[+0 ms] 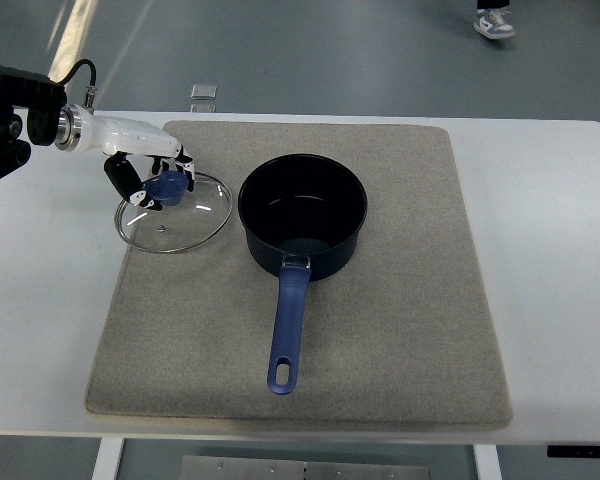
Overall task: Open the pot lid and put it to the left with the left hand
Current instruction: 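Settle the lid flat on the mat and open the left hand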
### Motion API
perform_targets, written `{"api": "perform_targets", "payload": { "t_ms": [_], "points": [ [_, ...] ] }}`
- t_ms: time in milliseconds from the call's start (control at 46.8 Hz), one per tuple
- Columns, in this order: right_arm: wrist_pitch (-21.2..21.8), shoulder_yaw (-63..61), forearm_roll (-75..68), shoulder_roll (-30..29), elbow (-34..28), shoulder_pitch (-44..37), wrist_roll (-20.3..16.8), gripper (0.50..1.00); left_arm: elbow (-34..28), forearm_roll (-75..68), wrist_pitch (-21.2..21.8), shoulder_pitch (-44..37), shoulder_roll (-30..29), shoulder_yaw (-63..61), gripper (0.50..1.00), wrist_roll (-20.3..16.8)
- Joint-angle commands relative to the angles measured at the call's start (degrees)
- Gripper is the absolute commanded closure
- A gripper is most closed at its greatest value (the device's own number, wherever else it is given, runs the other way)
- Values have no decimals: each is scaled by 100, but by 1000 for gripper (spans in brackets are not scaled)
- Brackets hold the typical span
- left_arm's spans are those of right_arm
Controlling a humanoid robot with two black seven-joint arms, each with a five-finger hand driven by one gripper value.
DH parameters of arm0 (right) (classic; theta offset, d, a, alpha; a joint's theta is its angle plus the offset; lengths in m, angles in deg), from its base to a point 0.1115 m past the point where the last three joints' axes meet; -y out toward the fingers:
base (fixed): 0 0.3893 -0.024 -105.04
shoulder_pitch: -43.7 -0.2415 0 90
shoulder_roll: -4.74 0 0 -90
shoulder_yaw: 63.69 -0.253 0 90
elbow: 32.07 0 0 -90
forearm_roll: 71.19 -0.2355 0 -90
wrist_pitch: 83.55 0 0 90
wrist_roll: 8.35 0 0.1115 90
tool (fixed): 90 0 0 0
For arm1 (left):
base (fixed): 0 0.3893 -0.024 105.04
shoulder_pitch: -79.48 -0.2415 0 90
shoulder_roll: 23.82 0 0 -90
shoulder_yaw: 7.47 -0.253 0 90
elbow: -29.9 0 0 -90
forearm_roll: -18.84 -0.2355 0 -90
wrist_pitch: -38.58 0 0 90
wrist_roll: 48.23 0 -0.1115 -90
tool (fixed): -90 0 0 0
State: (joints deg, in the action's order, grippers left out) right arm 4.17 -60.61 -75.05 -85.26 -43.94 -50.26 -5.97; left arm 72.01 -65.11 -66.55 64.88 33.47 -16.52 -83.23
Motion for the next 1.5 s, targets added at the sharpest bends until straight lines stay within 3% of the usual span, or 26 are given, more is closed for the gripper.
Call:
{"api": "perform_targets", "payload": {
  "t_ms": [0,941,1069,1112,1176,1240,1475],
  "points": [
    [0,0,0,0,0,0,0,585,-1,10,11,-17,2,-10,969,0],
    [0,0,0,0,0,0,0,585,114,2,11,-34,81,-10,952,0],
    [0,0,0,0,0,0,0,585,114,63,11,-26,72,-10,902,0],
    [0,0,0,0,0,0,0,585,114,81,11,-26,72,-10,857,0],
    [0,0,0,0,0,0,0,585,122,81,11,-26,64,-1,840,0],
    [0,0,0,0,0,0,0,585,122,89,11,-26,64,34,787,0],
    [0,0,8,0,0,0,0,585,157,89,2,-26,46,52,731,0]
  ]
}}
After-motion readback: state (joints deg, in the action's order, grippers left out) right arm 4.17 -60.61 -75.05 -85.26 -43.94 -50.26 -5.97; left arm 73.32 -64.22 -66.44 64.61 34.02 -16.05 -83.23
